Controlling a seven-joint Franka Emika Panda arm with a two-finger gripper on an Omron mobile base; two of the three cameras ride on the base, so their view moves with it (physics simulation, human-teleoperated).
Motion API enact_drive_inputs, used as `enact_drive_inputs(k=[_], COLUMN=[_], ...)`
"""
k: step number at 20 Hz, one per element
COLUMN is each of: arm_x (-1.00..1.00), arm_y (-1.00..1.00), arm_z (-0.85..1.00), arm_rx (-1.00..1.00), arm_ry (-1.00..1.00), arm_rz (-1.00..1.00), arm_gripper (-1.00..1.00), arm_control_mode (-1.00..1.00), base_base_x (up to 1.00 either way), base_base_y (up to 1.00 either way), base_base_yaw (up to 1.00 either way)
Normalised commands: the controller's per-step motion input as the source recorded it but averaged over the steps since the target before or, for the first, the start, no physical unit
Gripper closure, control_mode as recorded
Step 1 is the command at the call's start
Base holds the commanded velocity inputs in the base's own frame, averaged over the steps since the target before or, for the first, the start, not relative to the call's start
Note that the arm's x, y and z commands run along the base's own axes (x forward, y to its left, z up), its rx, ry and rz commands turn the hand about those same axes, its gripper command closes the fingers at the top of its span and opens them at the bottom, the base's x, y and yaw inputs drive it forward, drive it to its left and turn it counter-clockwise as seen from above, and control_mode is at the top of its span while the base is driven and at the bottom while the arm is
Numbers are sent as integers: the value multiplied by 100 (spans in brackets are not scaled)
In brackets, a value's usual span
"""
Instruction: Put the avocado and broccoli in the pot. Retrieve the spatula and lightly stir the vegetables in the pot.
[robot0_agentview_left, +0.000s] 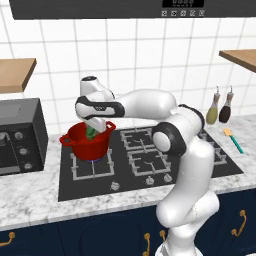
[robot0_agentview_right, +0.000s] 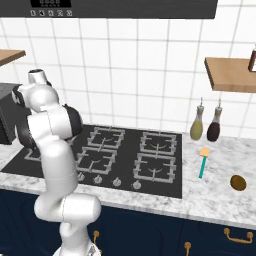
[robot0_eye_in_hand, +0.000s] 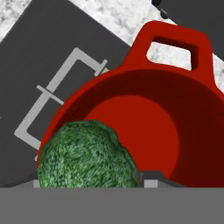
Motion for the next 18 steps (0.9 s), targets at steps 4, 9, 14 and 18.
enact_drive_inputs(k=[4, 9, 14, 18], arm_x=[28, 40, 13, 0], arm_y=[11, 12, 19, 0], arm_z=[-20, -52, -9, 10], arm_rx=[-1, 0, 0, 0], arm_ry=[-3, 0, 0, -5], arm_rz=[-8, -6, -6, -4], arm_gripper=[100, 100, -100, -100], arm_control_mode=[-100, -100, -100, -100], base_base_x=[0, 0, 0, 0], base_base_y=[0, 0, 0, 0], base_base_yaw=[0, 0, 0, 0])
